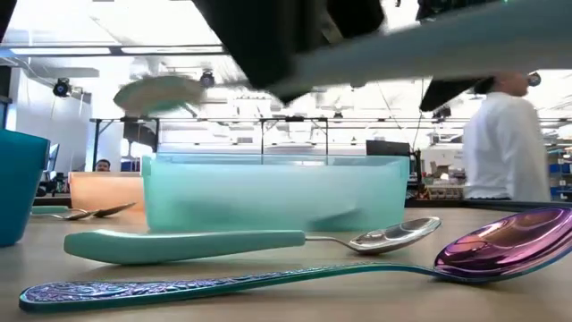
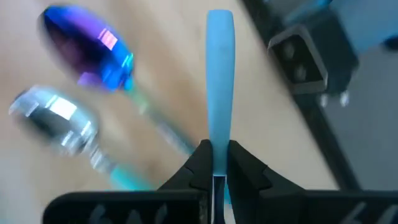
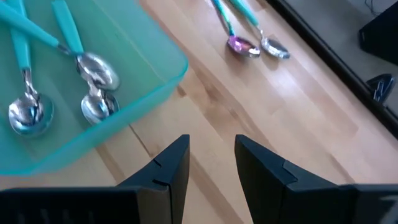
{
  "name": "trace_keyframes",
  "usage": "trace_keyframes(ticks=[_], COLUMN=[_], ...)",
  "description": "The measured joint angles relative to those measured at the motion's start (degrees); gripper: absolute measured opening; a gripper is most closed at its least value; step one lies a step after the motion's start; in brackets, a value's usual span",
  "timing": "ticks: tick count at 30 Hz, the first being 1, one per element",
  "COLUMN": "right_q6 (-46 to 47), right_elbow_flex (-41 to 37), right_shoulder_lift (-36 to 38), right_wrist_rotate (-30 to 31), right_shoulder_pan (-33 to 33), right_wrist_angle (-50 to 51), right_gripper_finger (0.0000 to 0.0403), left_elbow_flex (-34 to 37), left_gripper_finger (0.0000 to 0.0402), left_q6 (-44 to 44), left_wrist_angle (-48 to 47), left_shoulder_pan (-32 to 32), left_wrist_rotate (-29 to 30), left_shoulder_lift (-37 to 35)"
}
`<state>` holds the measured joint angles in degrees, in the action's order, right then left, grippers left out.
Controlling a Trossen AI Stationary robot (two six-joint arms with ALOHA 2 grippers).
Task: Sort silverware by color (type)
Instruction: Put the blue spoon into the orange bin
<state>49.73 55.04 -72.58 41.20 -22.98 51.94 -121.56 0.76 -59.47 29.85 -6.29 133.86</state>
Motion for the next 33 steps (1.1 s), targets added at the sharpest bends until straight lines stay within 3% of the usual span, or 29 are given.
trace_keyframes(ticks=[4, 8, 17, 22, 26, 33], right_q6=[1.53, 2.95, 6.42, 6.85, 6.87, 6.76], right_elbow_flex=[-1.70, -3.61, -7.58, -7.66, -7.66, -7.64], right_shoulder_lift=[0.00, 0.00, 0.00, 0.00, 0.00, 0.02], right_wrist_rotate=[-0.93, -0.95, -0.96, -0.98, -1.91, -2.68], right_shoulder_pan=[0.00, 0.00, 0.00, 0.00, 0.00, 0.00], right_wrist_angle=[-0.01, -0.07, 0.01, -0.19, -0.37, -0.39], right_gripper_finger=[0.0118, 0.0118, 0.0118, 0.0118, 0.0118, 0.0118], left_elbow_flex=[-5.49, -8.12, -8.04, -7.25, -0.29, 21.62], left_gripper_finger=[0.0007, 0.0007, 0.0007, 0.0007, 0.0007, 0.0008], left_q6=[-0.27, -0.26, 0.34, 1.26, 1.71, 2.98], left_wrist_angle=[-12.41, -19.30, -27.83, -30.47, -30.42, -21.51], left_shoulder_pan=[-0.20, -1.09, -3.46, -5.21, -7.24, -14.25], left_wrist_rotate=[5.43, 7.13, 7.40, 10.67, 12.30, 15.89], left_shoulder_lift=[-0.21, -1.00, -5.87, -10.41, -17.85, -36.25])
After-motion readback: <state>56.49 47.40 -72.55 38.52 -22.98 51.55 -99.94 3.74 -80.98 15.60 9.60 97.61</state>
